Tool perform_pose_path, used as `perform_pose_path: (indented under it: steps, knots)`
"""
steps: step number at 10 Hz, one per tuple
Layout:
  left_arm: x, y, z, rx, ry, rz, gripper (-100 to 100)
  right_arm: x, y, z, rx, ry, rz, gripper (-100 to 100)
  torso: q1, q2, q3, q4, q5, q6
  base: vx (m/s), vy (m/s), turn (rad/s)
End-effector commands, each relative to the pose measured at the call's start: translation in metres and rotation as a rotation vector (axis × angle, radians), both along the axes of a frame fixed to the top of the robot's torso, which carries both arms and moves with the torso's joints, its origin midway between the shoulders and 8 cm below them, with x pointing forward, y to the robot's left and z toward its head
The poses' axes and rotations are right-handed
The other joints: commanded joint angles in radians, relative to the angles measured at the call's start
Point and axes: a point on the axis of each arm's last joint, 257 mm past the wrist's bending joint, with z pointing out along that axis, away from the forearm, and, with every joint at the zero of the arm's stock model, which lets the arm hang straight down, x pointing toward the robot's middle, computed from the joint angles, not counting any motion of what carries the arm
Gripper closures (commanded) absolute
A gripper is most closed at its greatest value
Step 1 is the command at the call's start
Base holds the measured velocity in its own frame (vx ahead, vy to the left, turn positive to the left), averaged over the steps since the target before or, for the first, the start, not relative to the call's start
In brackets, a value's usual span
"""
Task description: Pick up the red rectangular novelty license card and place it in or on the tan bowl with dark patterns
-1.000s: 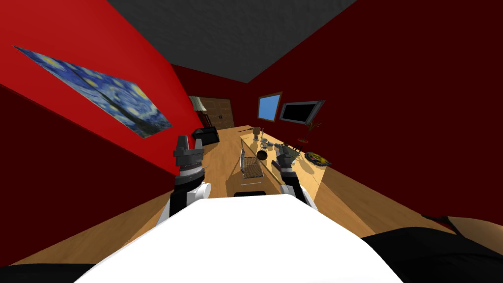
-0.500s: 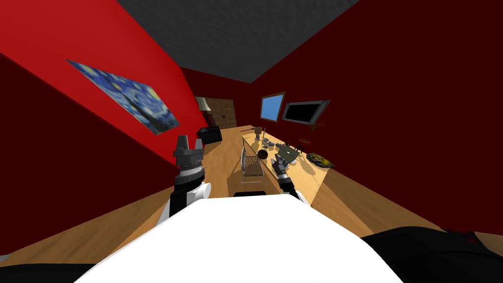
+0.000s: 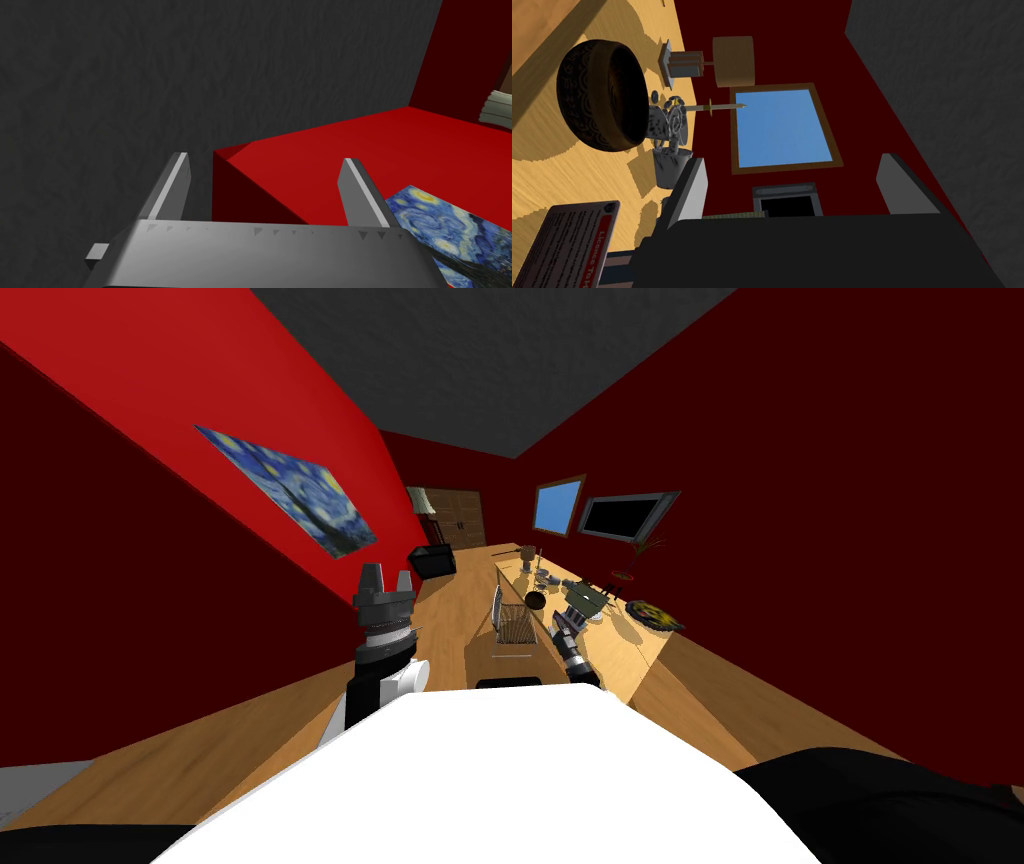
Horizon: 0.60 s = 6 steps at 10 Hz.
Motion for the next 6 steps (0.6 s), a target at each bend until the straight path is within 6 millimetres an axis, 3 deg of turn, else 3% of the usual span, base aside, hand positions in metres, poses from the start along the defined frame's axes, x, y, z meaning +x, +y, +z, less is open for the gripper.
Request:
perform_pose_path:
  steps: [1, 4, 5, 6]
  knots:
    - [0.000, 0.000, 0.000, 0.000, 0.000, 0.000, 0, -0.013, 0.010, -0.031, 0.003, 0.068, 0.032, -100, 0.000, 0.000, 0.000, 0.000, 0.000, 0.000, -0.034, -0.021, 0.134]
    - [0.000, 0.000, 0.000, 0.000, 0.000, 0.000, 0, -0.035, 0.012, -0.076, 0.000, 0.173, 0.055, -100, -0.001, 0.001, 0.001, 0.000, 0.000, 0.000, -0.054, -0.027, 0.088]
    - [0.000, 0.000, 0.000, 0.000, 0.000, 0.000, 0, -0.054, 0.018, -0.100, 0.003, 0.235, 0.085, -100, -0.001, 0.001, 0.001, 0.000, 0.000, 0.000, -0.079, -0.031, 0.125]
    - [0.000, 0.000, 0.000, 0.000, 0.000, 0.000, 0, -0.056, 0.016, -0.107, 0.000, 0.249, 0.083, -100, -0.001, 0.002, 0.001, 0.000, 0.000, 0.000, -0.063, -0.029, 0.076]
